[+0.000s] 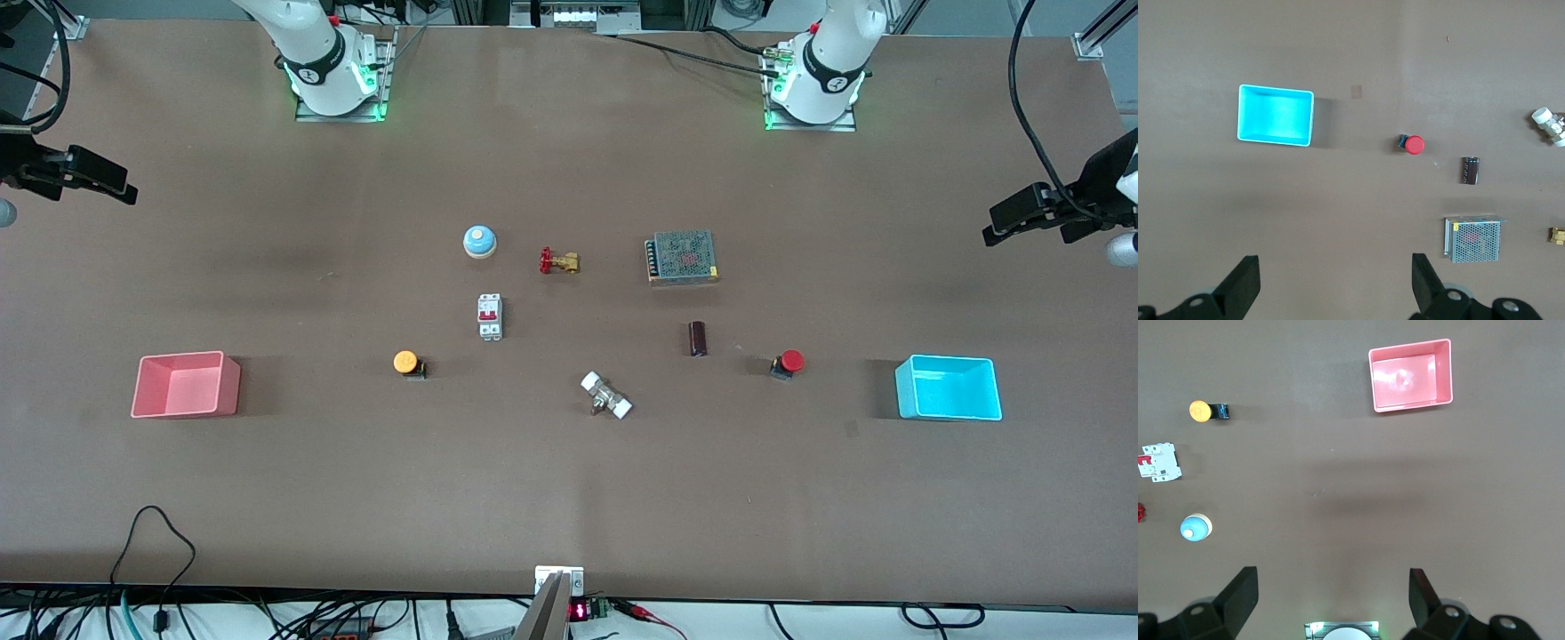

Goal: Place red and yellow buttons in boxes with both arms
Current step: 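Reach the right gripper to the yellow button while the left gripper reaches the red button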

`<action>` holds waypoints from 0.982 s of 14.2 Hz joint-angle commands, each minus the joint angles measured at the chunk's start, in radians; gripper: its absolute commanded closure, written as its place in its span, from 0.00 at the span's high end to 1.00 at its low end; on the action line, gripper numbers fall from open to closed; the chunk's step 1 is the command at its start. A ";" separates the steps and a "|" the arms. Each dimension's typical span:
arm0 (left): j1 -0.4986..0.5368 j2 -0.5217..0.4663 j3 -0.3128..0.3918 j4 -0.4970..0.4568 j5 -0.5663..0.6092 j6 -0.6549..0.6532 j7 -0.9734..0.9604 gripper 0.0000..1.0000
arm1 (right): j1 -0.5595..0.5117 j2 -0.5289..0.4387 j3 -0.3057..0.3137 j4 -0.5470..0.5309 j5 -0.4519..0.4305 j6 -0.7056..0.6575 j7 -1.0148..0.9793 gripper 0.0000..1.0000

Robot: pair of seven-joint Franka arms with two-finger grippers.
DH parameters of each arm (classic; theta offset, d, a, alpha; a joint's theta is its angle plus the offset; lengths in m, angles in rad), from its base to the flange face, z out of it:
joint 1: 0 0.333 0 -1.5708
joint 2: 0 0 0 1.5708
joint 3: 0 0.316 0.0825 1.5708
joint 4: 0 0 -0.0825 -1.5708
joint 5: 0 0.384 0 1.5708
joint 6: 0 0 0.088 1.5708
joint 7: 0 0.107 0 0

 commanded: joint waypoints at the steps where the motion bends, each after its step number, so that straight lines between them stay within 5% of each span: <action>1: -0.004 -0.019 -0.004 -0.017 0.020 0.004 -0.015 1.00 | -0.001 -0.020 0.002 -0.004 -0.006 -0.015 -0.020 1.00; 5: -0.004 -0.014 -0.010 -0.017 0.020 0.008 -0.015 1.00 | 0.025 0.017 0.005 -0.005 0.003 0.000 -0.005 1.00; 14: -0.010 0.225 -0.116 -0.025 0.010 0.223 -0.157 1.00 | 0.261 0.402 0.005 -0.004 0.142 0.396 0.142 1.00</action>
